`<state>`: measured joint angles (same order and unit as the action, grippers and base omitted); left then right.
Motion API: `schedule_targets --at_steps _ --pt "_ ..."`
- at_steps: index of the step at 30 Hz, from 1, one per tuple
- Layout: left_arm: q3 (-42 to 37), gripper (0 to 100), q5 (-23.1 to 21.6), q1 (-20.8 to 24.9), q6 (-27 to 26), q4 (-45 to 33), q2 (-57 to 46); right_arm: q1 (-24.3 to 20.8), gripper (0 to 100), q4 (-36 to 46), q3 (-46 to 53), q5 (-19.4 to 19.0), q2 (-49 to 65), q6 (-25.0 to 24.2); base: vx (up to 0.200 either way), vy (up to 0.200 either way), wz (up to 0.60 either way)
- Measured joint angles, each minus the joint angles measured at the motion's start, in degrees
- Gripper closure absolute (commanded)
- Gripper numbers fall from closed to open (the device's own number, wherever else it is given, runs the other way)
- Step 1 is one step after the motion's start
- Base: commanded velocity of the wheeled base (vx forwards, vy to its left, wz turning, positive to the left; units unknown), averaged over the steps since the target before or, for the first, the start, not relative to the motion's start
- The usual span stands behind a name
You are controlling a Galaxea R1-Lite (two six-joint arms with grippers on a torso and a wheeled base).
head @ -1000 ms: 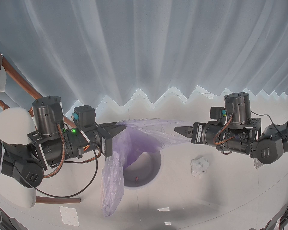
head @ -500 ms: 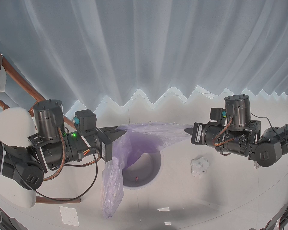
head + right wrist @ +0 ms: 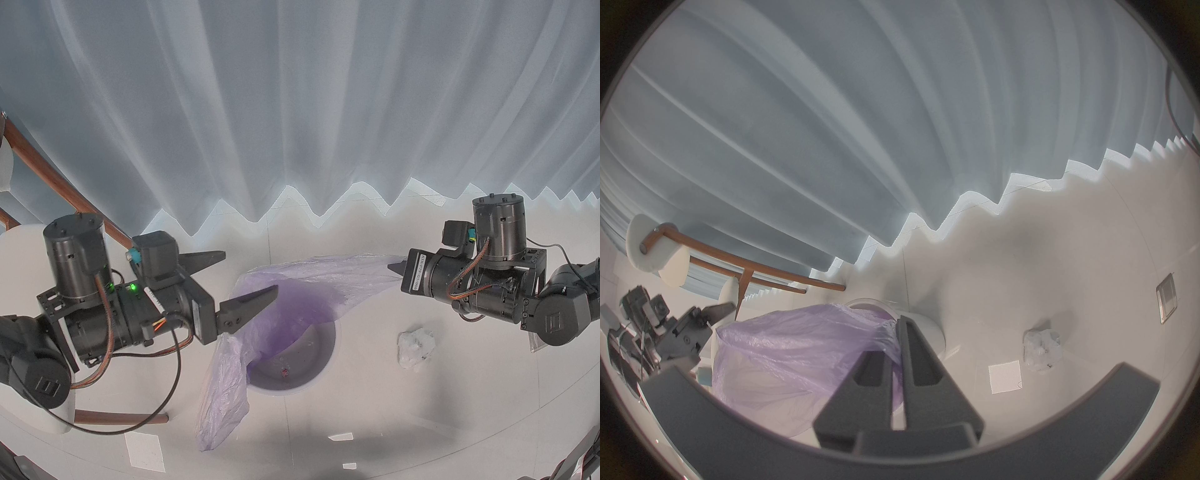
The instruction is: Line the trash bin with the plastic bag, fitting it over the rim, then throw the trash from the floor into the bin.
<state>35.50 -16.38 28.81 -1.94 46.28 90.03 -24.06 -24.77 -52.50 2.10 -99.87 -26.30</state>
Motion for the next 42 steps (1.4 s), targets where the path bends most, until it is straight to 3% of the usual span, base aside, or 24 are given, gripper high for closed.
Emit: schedule_targets --at_steps 8,14,21,42 --pt "-10.09 0 0.10 -1.57 1.39 -0.32 -6.68 1.06 100 0.00 -0.06 0.37 0.34 -0.68 0.000 0.000 0.00" --pt "-17.03 0 0.22 -6.51 1.51 -1.39 -10.42 1.33 100 0.01 0.11 0.44 0.67 -0.74 0.000 0.000 0.00" --pt "-19.58 0 1.26 -10.79 1.50 -1.66 -11.69 1.39 100 0.12 0.33 0.46 0.94 -0.72 0.000 0.000 0.00" --pt "-26.05 0 0.66 -7.78 1.01 -1.28 -17.21 2.38 100 0.11 0.30 0.46 0.85 -0.52 0.000 0.000 0.00"
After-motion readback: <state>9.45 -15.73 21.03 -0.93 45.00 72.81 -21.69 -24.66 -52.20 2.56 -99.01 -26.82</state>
